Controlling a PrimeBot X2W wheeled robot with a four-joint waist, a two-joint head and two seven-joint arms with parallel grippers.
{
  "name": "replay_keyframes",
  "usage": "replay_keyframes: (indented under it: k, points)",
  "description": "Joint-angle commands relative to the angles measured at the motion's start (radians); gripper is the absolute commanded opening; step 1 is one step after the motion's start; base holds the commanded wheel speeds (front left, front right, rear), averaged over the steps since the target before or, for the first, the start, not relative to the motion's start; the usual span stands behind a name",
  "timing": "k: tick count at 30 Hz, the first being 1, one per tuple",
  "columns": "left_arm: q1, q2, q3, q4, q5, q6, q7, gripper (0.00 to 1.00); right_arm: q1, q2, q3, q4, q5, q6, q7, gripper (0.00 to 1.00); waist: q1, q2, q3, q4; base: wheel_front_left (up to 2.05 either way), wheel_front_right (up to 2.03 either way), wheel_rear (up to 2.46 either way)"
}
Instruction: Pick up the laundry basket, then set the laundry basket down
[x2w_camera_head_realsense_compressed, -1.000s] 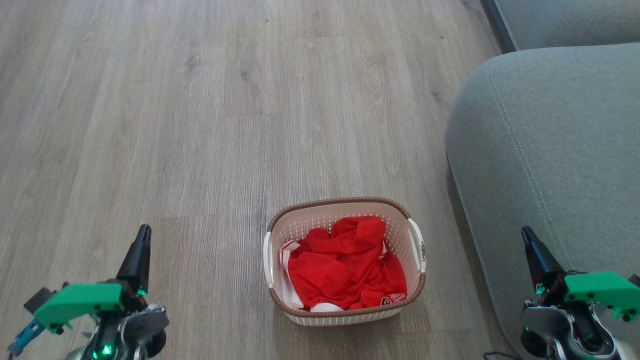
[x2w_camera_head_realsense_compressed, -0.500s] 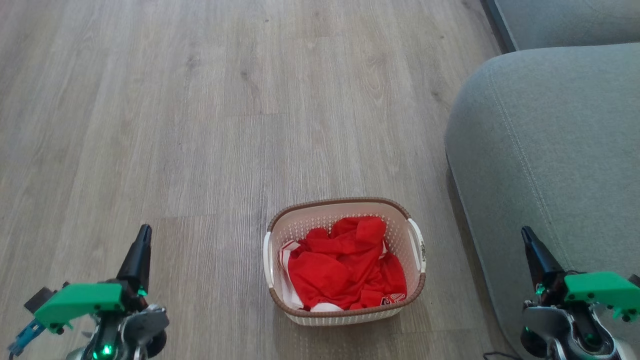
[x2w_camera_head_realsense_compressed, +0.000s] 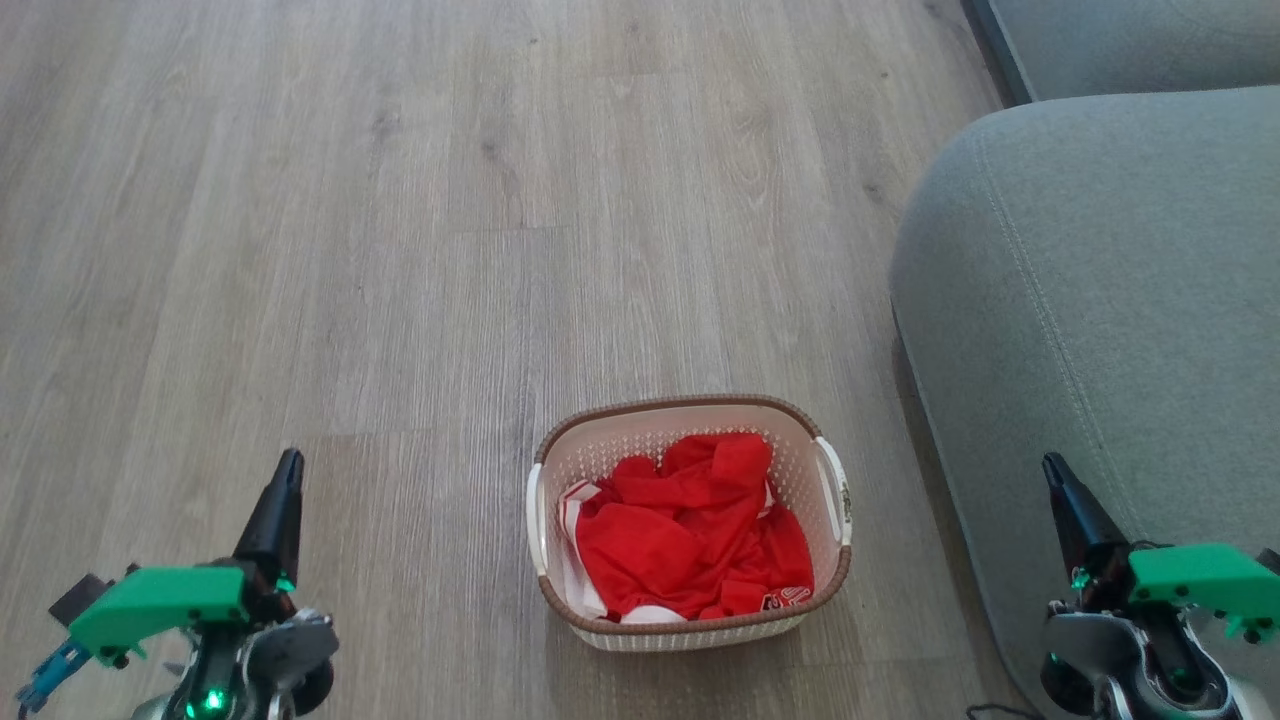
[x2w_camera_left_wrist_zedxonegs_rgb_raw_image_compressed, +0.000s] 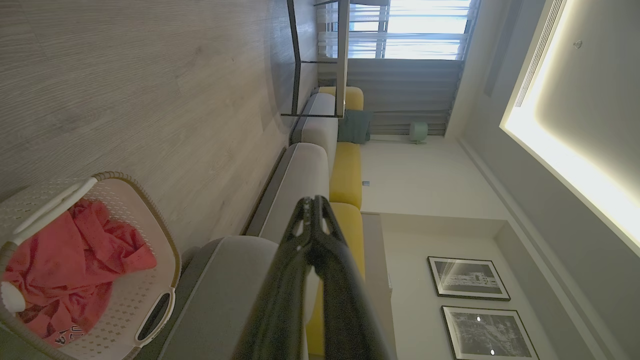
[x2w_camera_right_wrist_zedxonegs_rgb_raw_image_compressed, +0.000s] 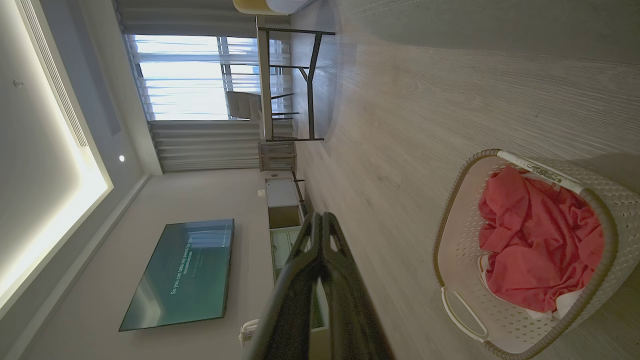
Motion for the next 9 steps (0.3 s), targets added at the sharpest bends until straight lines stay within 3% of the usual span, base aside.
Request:
replay_keyframes:
  k: [1, 9]
  points:
    - [-0.056, 0.004, 0.034, -0.029, 0.007, -0.007, 0.004, 0.00, -0.050, -0.011, 0.017, -0.031, 0.006, -0.001, 0.009, 0.00, 0.0000, 0.0000, 0.000, 0.000, 0.00, 0.00, 0.00]
    - [-0.056, 0.003, 0.035, -0.029, 0.008, -0.007, 0.004, 0.00, -0.050, -0.011, 0.017, -0.031, 0.006, -0.001, 0.009, 0.00, 0.0000, 0.0000, 0.000, 0.000, 0.00, 0.00, 0.00]
